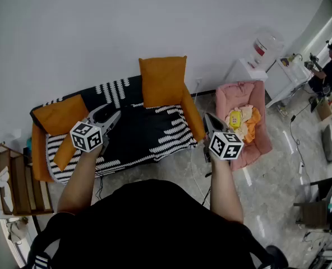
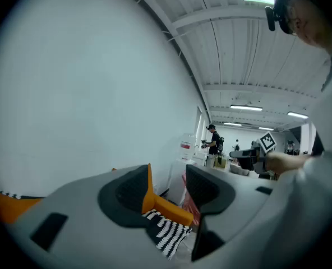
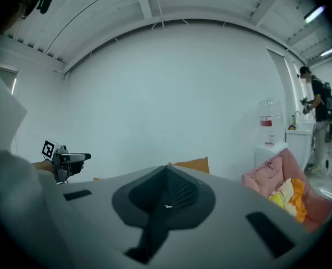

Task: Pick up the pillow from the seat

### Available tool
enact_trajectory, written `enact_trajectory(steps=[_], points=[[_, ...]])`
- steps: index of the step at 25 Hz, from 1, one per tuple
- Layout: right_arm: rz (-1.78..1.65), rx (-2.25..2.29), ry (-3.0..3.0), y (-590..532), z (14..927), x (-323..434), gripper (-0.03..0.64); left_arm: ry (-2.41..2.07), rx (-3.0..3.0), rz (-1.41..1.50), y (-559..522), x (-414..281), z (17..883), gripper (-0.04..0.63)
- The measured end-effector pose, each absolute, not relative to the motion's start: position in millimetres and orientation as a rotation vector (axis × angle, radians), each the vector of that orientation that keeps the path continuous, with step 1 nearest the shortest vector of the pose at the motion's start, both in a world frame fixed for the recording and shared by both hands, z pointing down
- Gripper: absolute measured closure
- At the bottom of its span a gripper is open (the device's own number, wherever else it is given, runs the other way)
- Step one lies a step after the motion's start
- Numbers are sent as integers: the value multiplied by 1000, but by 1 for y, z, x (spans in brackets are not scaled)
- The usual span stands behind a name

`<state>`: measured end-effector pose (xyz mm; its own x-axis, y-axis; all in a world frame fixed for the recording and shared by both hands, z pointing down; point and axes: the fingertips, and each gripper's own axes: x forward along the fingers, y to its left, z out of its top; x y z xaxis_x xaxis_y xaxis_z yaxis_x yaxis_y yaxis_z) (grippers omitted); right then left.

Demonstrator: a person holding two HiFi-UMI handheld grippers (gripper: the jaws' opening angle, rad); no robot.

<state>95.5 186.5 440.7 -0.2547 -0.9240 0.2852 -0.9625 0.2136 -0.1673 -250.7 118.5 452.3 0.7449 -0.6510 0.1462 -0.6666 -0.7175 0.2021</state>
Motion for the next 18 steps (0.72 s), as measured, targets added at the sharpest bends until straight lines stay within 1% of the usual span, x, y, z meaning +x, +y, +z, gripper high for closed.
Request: enact_trajectory(steps=[6,18], points=[[497,1869,-2302,169,456,58,617,-974,2696,127,86,-286,468,376],[470,2015,-2254,151,454,22,617,-835,2740,140,38,-310,482,376]])
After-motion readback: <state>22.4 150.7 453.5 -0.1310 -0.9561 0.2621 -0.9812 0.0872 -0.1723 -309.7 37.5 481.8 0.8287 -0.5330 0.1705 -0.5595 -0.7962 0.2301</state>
